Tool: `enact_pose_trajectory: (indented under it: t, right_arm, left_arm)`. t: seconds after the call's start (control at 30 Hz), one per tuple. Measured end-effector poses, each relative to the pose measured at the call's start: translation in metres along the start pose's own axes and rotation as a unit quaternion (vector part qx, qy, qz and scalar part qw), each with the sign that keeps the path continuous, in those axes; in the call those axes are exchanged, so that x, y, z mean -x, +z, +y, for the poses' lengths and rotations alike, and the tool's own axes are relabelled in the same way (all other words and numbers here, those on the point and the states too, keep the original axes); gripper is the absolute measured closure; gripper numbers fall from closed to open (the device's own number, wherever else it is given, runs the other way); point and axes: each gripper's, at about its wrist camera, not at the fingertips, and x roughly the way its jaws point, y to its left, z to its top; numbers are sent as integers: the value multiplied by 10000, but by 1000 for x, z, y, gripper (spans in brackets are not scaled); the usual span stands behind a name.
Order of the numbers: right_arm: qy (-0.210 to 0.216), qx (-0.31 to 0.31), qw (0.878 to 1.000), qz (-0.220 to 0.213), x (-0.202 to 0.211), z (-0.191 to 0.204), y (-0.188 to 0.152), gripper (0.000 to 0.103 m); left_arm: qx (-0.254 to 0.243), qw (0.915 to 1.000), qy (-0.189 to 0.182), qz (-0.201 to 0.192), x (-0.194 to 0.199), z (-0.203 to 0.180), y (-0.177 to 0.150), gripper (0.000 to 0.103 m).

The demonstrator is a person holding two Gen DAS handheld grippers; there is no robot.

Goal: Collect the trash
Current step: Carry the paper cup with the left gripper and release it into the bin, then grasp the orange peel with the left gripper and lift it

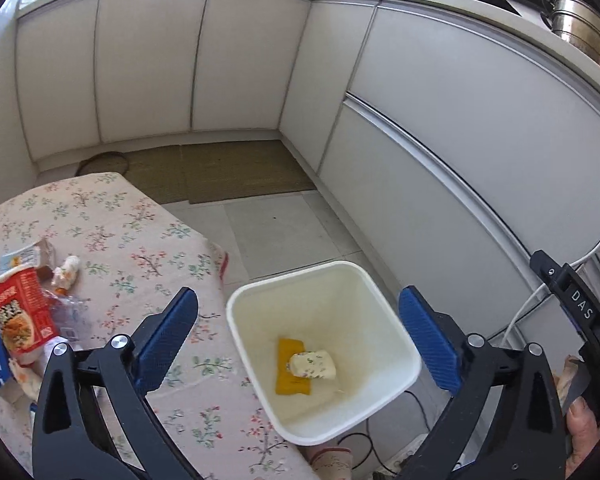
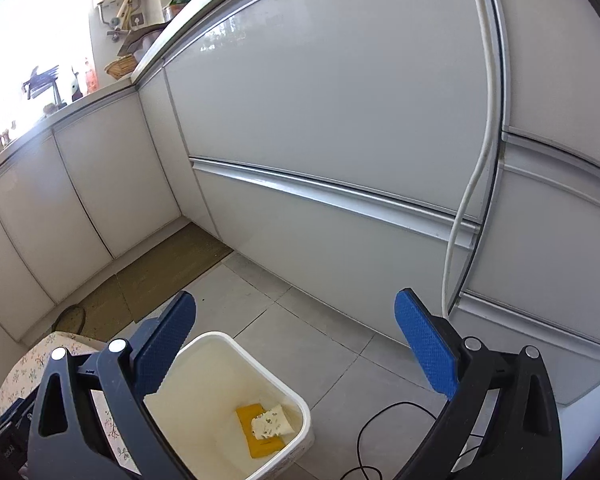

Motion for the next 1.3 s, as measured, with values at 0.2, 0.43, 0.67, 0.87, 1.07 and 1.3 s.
enact_pose_trajectory:
  t: [0.2,0.43,0.67,0.87,1.07,1.3]
  right_arm:
    - [242,529,9983,62,8,42,-14,6]
    - [728,1214,9898,146,26,103,-38,6]
    - [1269,1779,9754,285,42,161,-65,6]
    - [1563,2071,9644,506,47,199,-89,6]
    - [1898,2254,9522,805,50,232,-110,6]
    - [2262,2276,9385,1273,47,259,-130,6]
  left_arm:
    - [-49,9980,568,-264,31,37,-7,7]
    - [180,9934,1073,-375,65,96,-15,7]
    - [439,9844,1682,-262,88,164,-30,7]
    - [893,9707,2222,-196,108,239,-40,7]
    - [1609,9538,2536,21,112,314,-51,7]
    - [1913,9278,3018,1069,87,392,-71,7]
